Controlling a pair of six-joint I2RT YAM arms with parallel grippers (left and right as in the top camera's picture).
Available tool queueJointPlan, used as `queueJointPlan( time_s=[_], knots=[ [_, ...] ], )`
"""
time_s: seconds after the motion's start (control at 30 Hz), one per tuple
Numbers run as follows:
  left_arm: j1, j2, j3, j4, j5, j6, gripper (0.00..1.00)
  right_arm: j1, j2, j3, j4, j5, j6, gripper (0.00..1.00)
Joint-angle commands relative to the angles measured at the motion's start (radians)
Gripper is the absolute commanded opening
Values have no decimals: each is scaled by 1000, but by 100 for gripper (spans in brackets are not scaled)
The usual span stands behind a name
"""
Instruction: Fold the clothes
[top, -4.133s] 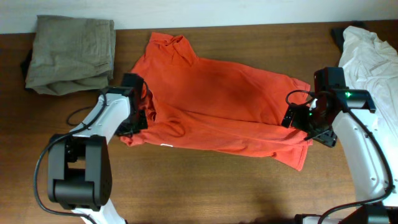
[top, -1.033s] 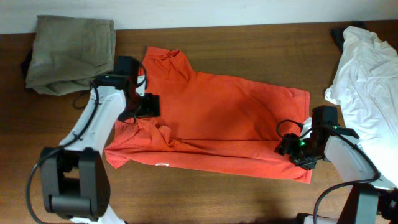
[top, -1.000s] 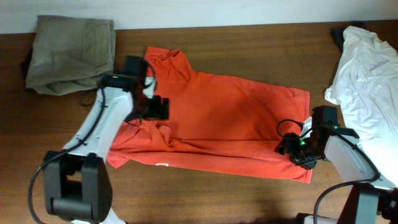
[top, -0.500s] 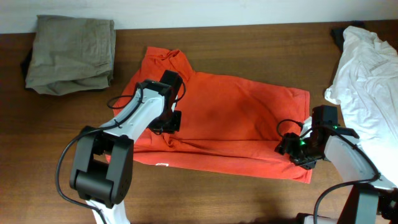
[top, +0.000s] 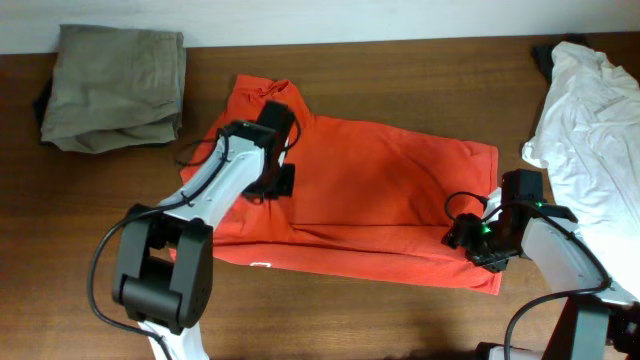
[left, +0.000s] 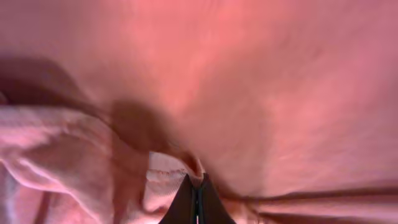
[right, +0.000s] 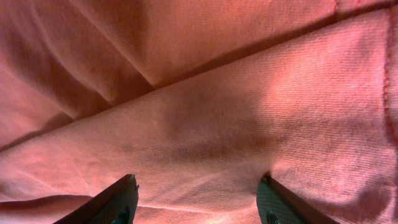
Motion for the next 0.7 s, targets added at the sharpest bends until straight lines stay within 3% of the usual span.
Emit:
queueJointPlan(
  time_s=[0.0, 0.17, 0.3, 0.33, 0.37, 0.4, 0.47, 0.5, 0.53, 0.57, 0.6, 0.63, 0.67],
  knots=[
    [3, 7, 41, 23, -27, -3, 0, 6, -4, -4, -1, 10, -3, 65],
    [28, 7, 37, 107, -203, -12, 0, 6, -4, -4, -4, 10, -3, 65],
    [87, 7, 37, 113, -221, -22, 0, 6, -4, -4, -5, 10, -3, 65],
    [94, 7, 37, 112, -221, -22, 23, 6, -4, -4, -1, 8, -2, 62],
    [94, 7, 38, 105, -221, -22, 86, 6, -4, 6, -3, -19, -3, 57],
    [94, 6, 39, 92, -221, -22, 97, 6, -4, 26, -19, -23, -3, 56],
    [94, 6, 74, -2, -221, -22, 99, 6, -4, 111, -121, -24, -23, 56],
    [94, 6, 101, -53, -220, -22, 99, 6, -4, 132, -149, -25, -49, 56],
    [94, 6, 119, -102, -213, -22, 99, 6, -4, 134, -170, -25, -70, 48],
    [94, 6, 120, -130, -205, -22, 89, 6, -4, 133, -196, -23, -71, 23],
    [95, 6, 116, -182, -198, -22, 37, 6, -4, 132, -240, -21, -70, 4],
    [94, 6, 115, -235, -198, -30, 6, 6, -4, 128, -257, -23, -70, 4],
    [95, 6, 107, -270, -195, -70, 1, 6, -4, 116, -254, -21, -70, 4]
  ],
)
